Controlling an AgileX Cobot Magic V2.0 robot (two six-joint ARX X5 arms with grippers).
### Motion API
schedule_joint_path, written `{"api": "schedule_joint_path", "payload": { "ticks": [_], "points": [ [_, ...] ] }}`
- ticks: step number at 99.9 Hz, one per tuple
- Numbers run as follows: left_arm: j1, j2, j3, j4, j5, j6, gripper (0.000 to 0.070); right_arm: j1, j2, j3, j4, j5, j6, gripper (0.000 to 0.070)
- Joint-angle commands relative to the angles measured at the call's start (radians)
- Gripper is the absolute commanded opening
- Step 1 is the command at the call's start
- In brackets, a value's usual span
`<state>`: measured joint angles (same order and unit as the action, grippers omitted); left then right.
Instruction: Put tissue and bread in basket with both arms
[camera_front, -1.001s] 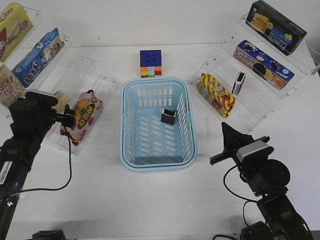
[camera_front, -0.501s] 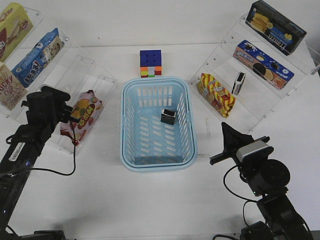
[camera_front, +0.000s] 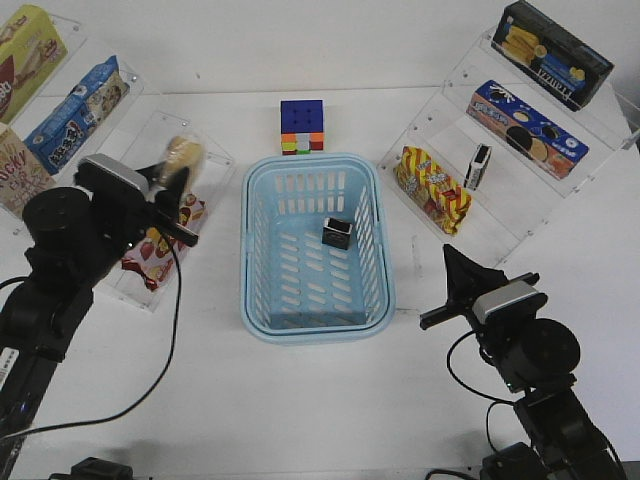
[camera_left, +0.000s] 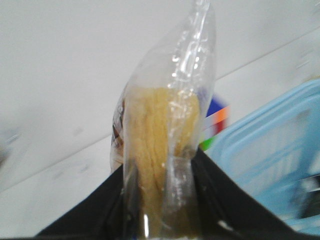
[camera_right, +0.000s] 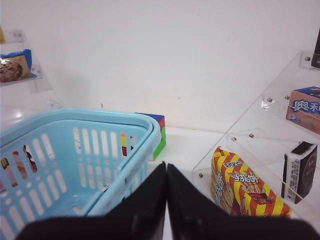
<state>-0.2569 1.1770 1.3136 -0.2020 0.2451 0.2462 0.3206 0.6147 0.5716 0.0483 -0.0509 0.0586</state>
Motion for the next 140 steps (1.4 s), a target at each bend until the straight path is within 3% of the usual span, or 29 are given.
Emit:
{"api": "schedule_joint_path", "payload": {
  "ticks": [1, 19, 22, 31, 37, 56, 61, 68, 82, 97, 109, 129, 140],
  "points": [
    [-0.066, 0.035, 0.006, -0.003, 0.116, -0.127, 0.0001, 0.006, 0.002, 0.013, 0.01, -0.001, 0.027, 0.0],
    [-0.269, 0.127, 0.006, -0.008, 0.129, -0.13, 0.0022, 0.006, 0.002, 0.013, 0.01, -0.001, 0.032, 0.0],
    [-0.29, 0.146, 0.006, -0.008, 0.128, -0.127, 0.0093, 0.006, 0.002, 0.013, 0.01, -0.001, 0.032, 0.0],
    [-0.323, 0.189, 0.006, -0.008, 0.111, -0.128, 0.0405, 0.006, 0.001, 0.013, 0.011, 0.0, 0.039, 0.0],
    [-0.327, 0.2, 0.006, -0.011, 0.09, -0.127, 0.0493, 0.006, 0.001, 0.013, 0.01, 0.0, 0.043, 0.0],
    [-0.287, 0.135, 0.006, -0.031, -0.021, -0.129, 0.0458, 0.005, -0.024, 0.013, -0.018, 0.017, 0.044, 0.0],
    [-0.263, 0.095, 0.006, -0.05, -0.081, -0.129, 0.0321, 0.005, -0.033, 0.013, -0.033, 0.032, 0.045, 0.0],
    [-0.235, 0.035, 0.006, -0.091, -0.171, -0.129, 0.0, 0.005, -0.053, 0.013, -0.056, 0.035, 0.046, 0.0],
    [-0.162, -0.091, 0.006, -0.198, -0.317, -0.16, 0.0, 0.005, -0.081, 0.013, -0.087, 0.06, 0.045, 0.0],
    [-0.075, -0.211, -0.04, -0.311, -0.369, -0.236, 0.0, 0.006, -0.085, 0.013, -0.085, 0.059, 0.045, 0.0],
    [-0.029, -0.361, -0.246, -0.229, -0.375, -0.287, 0.0, 0.005, -0.085, 0.013, -0.084, 0.059, 0.045, 0.0],
    [0.011, -0.589, -0.688, 0.066, -0.377, -0.293, 0.0, 0.005, -0.084, 0.013, -0.084, 0.059, 0.045, 0.0],
    [0.013, -0.648, -0.749, 0.019, -0.377, -0.293, 0.0001, 0.005, -0.084, 0.013, -0.084, 0.059, 0.045, 0.0]
  ]
}}
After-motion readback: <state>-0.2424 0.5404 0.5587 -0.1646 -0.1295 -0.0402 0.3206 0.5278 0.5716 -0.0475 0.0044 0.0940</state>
